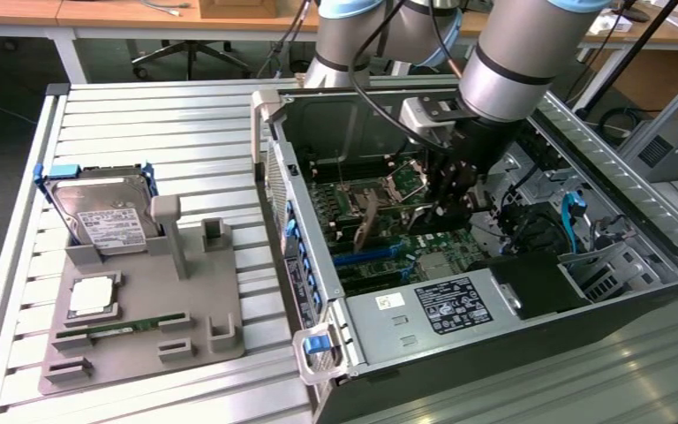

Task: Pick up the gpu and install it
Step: 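Insert the gpu into the slot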

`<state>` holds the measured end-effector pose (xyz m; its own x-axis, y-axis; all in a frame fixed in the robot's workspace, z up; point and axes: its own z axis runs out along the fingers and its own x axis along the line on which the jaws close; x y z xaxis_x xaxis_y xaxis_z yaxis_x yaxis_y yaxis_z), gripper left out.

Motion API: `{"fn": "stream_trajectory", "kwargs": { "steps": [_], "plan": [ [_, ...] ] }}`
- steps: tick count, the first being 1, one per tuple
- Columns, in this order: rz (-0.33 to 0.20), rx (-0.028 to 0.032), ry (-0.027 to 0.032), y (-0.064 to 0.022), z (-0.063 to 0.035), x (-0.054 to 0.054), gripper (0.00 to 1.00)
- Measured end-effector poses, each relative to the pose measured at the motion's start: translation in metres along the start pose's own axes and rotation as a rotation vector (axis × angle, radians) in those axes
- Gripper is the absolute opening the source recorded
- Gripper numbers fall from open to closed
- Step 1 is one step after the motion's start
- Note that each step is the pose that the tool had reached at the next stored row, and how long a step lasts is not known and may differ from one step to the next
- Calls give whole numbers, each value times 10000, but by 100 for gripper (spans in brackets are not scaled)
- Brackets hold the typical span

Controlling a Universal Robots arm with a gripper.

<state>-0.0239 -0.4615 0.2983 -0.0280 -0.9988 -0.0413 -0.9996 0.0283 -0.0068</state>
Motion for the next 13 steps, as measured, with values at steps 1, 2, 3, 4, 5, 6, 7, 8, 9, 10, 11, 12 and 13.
{"fn": "stream_trajectory", "kwargs": {
  "steps": [1,2,3,4,5,6,7,8,9,10,11,12,13],
  "plan": [
    [0,0,0,3,0,0,27],
    [0,0,0,6,0,0,27],
    [0,0,0,10,0,1,27],
    [0,0,0,13,0,1,27],
    [0,0,0,17,0,1,27],
    [0,0,0,20,0,1,27],
    [0,0,0,23,0,1,27],
    [0,0,0,26,0,1,27],
    [0,0,0,29,0,1,27],
    [0,0,-1,32,0,1,27],
    [0,0,0,35,0,2,27],
    [0,0,0,38,0,2,27],
    [0,0,0,41,0,2,27]
  ]
}}
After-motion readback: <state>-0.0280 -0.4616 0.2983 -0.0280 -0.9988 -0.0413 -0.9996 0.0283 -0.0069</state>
